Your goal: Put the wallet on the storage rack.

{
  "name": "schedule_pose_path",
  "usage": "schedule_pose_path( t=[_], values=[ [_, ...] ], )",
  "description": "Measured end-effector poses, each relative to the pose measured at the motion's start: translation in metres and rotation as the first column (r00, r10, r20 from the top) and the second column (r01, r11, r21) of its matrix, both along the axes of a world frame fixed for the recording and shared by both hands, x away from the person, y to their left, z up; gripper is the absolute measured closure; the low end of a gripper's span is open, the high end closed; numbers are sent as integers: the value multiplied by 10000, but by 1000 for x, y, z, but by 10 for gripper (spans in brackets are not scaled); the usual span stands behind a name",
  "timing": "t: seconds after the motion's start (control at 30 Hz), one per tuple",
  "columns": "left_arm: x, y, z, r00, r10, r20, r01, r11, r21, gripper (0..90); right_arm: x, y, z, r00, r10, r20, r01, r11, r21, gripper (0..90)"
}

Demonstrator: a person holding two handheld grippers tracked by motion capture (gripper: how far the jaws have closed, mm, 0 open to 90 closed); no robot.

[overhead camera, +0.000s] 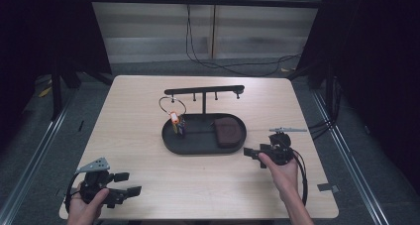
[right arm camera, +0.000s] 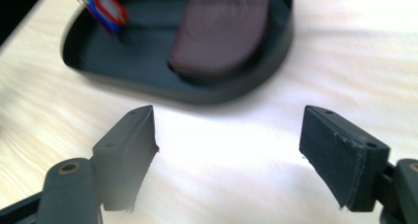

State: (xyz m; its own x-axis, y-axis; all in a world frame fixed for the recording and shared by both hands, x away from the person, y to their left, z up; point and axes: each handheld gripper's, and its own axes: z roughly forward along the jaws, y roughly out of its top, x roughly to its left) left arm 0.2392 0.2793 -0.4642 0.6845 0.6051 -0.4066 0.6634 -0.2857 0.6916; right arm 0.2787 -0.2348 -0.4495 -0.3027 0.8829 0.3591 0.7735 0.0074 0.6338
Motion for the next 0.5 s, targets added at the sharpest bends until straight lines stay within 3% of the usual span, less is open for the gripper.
schedule_pose_path(
  t=[0.13,0.27,0.4,0.5],
  values=[
    [0,2,0,10000,23,-17,-23,10000,11,179,-21,-4,-2,9997,14,234,-6,9994,-355,215],
    [-1,1,0,10000,45,69,-46,9999,113,180,-44,-10,-3,9988,44,483,-30,9996,-290,212],
    [0,2,1,9999,-3,115,1,9999,133,180,-65,-19,-8,9966,-192,800,244,9976,-643,211],
    [1,2,1,9999,28,122,-30,9997,229,179,-72,-24,-15,9963,-395,761,448,9966,-695,204]
  ],
)
